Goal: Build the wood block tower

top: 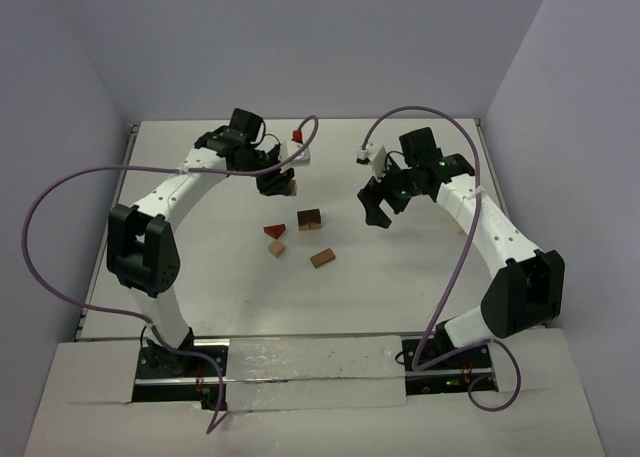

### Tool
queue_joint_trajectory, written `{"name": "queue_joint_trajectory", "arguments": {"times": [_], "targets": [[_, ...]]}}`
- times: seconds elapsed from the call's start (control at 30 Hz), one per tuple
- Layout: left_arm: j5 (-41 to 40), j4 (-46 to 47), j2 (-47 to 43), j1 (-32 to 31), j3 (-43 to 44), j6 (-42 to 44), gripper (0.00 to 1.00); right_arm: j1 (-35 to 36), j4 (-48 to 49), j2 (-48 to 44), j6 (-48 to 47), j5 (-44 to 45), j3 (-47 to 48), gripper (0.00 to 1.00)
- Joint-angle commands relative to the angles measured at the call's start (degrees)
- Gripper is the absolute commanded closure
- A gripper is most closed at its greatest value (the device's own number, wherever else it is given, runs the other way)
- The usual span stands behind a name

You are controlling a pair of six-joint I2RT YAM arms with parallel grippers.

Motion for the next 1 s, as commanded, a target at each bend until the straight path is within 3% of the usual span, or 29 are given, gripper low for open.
{"name": "queue_joint_trajectory", "arguments": {"times": [0.0, 0.37, 0.97], "targets": [[-1.4, 5.1, 1.5, -3.7, 0.1, -3.9, 1.0, -3.3, -2.6, 0.3, -1.2, 2.5, 1.0, 0.0], [-4.0, 8.1, 4.1, -8.5, -1.0, -5.8, 0.87, -7.5, -1.9, 3.0, 1.3, 2.5, -0.6, 0.0], [-4.4, 7.1, 9.1, -10.5, 0.0, -5.3, 0.8, -9.5, -2.4, 4.9, 2.3, -0.4, 1.4, 0.0]]}}
